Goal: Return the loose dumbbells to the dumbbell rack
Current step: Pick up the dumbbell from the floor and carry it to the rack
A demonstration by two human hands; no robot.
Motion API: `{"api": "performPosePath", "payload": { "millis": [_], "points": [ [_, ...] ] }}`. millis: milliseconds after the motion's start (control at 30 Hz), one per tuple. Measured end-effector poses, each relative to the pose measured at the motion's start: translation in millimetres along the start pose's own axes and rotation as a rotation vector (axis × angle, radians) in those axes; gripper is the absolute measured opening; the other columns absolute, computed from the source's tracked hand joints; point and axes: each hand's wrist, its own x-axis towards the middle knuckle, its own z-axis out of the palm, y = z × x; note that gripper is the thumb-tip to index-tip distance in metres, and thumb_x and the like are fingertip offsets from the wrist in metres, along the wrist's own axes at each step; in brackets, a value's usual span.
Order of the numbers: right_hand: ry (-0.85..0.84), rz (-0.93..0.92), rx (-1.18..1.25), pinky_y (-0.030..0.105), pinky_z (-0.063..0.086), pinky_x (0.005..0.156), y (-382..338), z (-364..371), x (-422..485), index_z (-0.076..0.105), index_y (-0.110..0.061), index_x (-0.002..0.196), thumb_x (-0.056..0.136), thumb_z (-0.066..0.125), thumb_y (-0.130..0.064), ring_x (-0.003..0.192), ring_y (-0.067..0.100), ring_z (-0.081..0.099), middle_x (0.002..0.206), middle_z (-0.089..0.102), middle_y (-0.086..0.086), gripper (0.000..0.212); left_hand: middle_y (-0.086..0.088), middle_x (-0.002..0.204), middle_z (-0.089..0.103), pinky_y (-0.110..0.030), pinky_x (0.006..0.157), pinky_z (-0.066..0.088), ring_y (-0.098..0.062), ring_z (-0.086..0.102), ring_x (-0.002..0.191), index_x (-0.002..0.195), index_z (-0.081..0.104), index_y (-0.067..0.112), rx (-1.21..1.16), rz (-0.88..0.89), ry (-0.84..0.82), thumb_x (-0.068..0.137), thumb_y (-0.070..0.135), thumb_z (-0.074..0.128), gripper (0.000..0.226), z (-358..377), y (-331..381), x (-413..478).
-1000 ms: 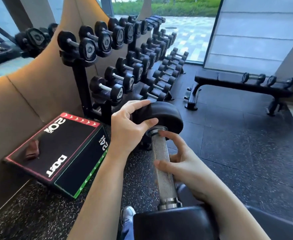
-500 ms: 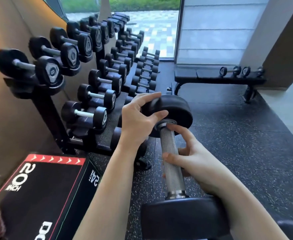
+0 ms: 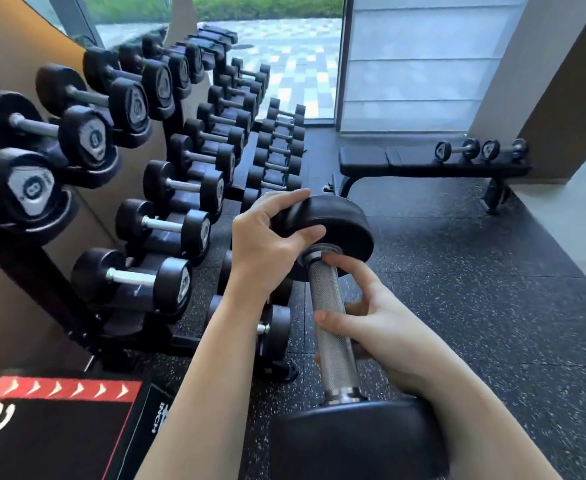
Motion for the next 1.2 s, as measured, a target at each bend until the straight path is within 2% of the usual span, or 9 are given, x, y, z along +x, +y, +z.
{"api": "performPosePath", "payload": {
  "millis": [100,200,367,467,600,767,933,1033,1200],
  "points": [
    [0.016,-0.035,-0.012,0.034,0.052,0.06,-11.8,-27.0,48.9,0.047,-0.045,0.11,0.082,0.062,-0.002,0.064,0.025,0.057,0.076,0.06,0.017,0.054,-0.007,0.103,0.067,-0.04,0.091,0.05,-0.019,0.064,0.097,0.099,0.066,0.026,-0.015,-0.004,0.009,0.059,0.014,0.08,0.044,22.8,-17.2,54.7],
    [0.034,-0.063,0.008,0.044,0.054,0.068,-29.2,-57.5,98.3,0.047,-0.045,0.109,0.082,0.061,0.0,0.063,0.027,0.055,0.069,0.058,0.012,0.054,-0.003,0.098,0.066,-0.037,0.09,0.05,-0.017,0.063,0.094,0.101,0.065,0.024,0.075,0.072,-0.012,0.058,0.022,0.076,0.045,49.6,-27.9,115.9],
    [0.05,-0.086,-0.023,0.035,0.053,0.061,-58.1,-111.9,165.9,0.047,-0.045,0.112,0.082,0.061,0.0,0.056,0.023,0.058,0.062,0.061,0.005,0.056,-0.004,0.1,0.066,-0.033,0.088,0.051,-0.016,0.064,0.094,0.105,0.065,0.019,0.04,0.079,-0.031,0.063,0.012,0.08,0.045,82.6,-45.5,196.8],
    [0.063,-0.095,-0.035,0.037,0.053,0.064,-68.9,-136.5,202.1,0.048,-0.046,0.111,0.082,0.062,0.0,0.059,0.02,0.056,0.067,0.059,0.006,0.056,-0.007,0.102,0.066,-0.029,0.087,0.051,-0.016,0.064,0.094,0.104,0.064,0.02,0.014,0.068,-0.042,0.064,0.007,0.08,0.046,99.1,-57.3,237.4],
    [0.073,-0.065,-0.056,0.044,0.054,0.074,-81.1,-168.4,251.6,0.049,-0.048,0.11,0.081,0.063,-0.002,0.066,0.024,0.055,0.077,0.059,0.01,0.056,-0.004,0.101,0.068,-0.027,0.085,0.051,-0.014,0.065,0.093,0.1,0.064,0.027,-0.033,0.053,-0.028,0.059,0.016,0.079,0.045,123.6,-83.0,290.6],
    [0.087,-0.058,-0.076,0.025,0.05,0.056,-101.7,-215.5,327.1,0.048,-0.046,0.111,0.081,0.062,-0.001,0.057,0.013,0.056,0.071,0.061,0.006,0.056,-0.005,0.099,0.068,-0.025,0.084,0.051,-0.015,0.065,0.091,0.1,0.065,0.024,-0.065,0.038,-0.031,0.061,0.008,0.081,0.046,153.6,-115.8,372.1],
    [0.121,-0.104,-0.109,0.026,0.05,0.065,-125.7,-252.1,415.6,0.048,-0.045,0.112,0.08,0.063,-0.001,0.061,0.005,0.058,0.083,0.059,-0.002,0.056,-0.014,0.1,0.067,-0.025,0.083,0.051,-0.019,0.065,0.09,0.096,0.064,0.03,-0.114,0.034,-0.035,0.062,0.003,0.08,0.046,172.5,-146.3,464.2],
    [0.109,-0.094,-0.117,0.02,0.049,0.058,-144.4,-270.7,462.4,0.048,-0.042,0.116,0.081,0.063,0.0,0.054,0.003,0.057,0.076,0.059,-0.002,0.057,-0.012,0.1,0.068,-0.03,0.086,0.051,-0.02,0.065,0.092,0.095,0.064,0.034,-0.091,0.051,-0.037,0.06,0.011,0.081,0.045,180.2,-161.8,515.4],
    [0.1,-0.089,-0.068,0.038,0.051,0.066,-163.5,-300.2,537.8,0.05,-0.047,0.112,0.08,0.063,0.001,0.059,0.018,0.053,0.067,0.056,0.006,0.059,0.006,0.094,0.067,-0.021,0.084,0.049,-0.006,0.064,0.089,0.098,0.064,0.03,-0.091,0.053,-0.033,0.06,0.007,0.081,0.048,194.7,-182.6,591.6]
  ]
}}
